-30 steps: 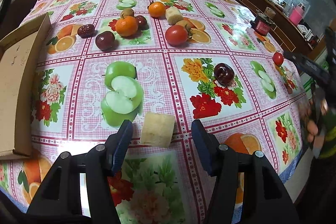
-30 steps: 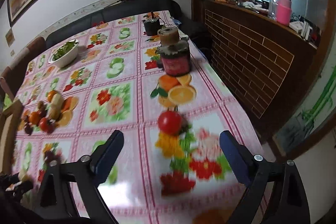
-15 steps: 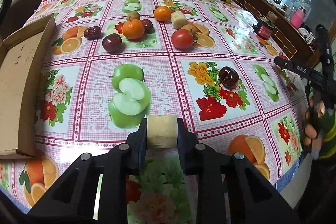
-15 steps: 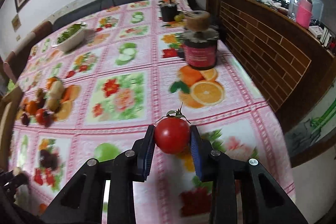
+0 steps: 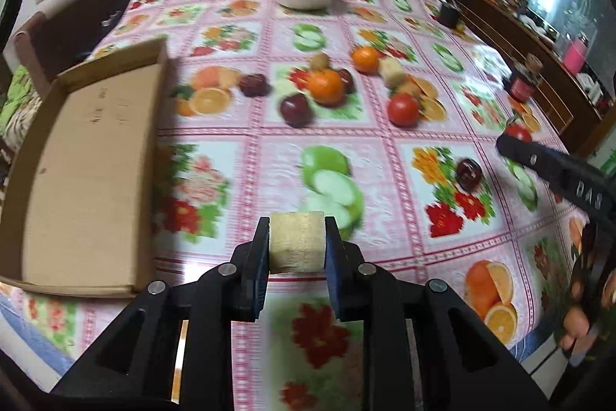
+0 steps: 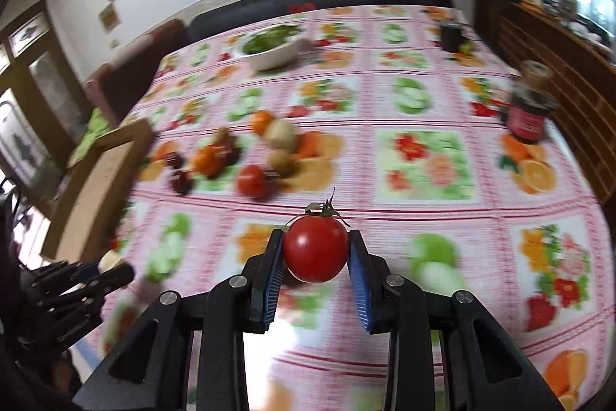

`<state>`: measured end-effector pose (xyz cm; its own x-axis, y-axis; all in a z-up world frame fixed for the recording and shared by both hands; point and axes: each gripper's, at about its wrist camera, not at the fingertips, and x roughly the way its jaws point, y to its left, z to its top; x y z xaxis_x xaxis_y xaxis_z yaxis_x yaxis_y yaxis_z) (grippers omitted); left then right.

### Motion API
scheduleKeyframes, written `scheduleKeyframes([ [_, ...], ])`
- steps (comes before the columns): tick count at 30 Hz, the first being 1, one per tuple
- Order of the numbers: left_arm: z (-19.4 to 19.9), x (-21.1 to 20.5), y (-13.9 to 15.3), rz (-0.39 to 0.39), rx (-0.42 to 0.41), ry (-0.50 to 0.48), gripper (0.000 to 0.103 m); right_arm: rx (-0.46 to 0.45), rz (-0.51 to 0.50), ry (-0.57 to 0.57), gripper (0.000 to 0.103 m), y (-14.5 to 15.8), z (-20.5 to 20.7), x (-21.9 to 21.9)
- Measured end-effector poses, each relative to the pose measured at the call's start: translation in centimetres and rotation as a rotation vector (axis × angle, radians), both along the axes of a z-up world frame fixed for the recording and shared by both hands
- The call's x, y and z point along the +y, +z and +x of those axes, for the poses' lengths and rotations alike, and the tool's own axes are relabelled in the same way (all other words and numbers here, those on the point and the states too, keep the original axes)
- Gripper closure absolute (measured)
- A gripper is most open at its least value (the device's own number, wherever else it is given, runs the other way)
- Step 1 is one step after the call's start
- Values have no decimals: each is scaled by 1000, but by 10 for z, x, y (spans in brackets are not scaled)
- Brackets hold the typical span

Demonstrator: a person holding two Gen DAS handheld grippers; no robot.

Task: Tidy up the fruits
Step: 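Carry the cube and tomato over the cardboard tray with both tools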

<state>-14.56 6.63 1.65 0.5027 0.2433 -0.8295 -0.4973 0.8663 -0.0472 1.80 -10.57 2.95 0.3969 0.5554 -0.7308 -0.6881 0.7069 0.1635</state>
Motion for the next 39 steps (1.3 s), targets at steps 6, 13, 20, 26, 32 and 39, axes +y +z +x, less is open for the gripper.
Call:
scheduleKeyframes([
  [6,-19,29,14,40,-24,78,80,26,10,139,70,3,-35,53],
  [13,-48,69,18,49,-27,182,80,43,16,257,70,5,-63,103],
  [20,-70,95,19,49,-33,260,80,49,14,342,71,6,-85,141],
  [26,-85,123,18,37,-43,326,80,59,25,406,71,11,-101,167],
  [32,-103,156,12,17,-43,408,80,87,19,506,71,7,-127,210],
  [39,-114,174,5,4,-28,449,80,86,-8,613,71,-3,-158,251],
])
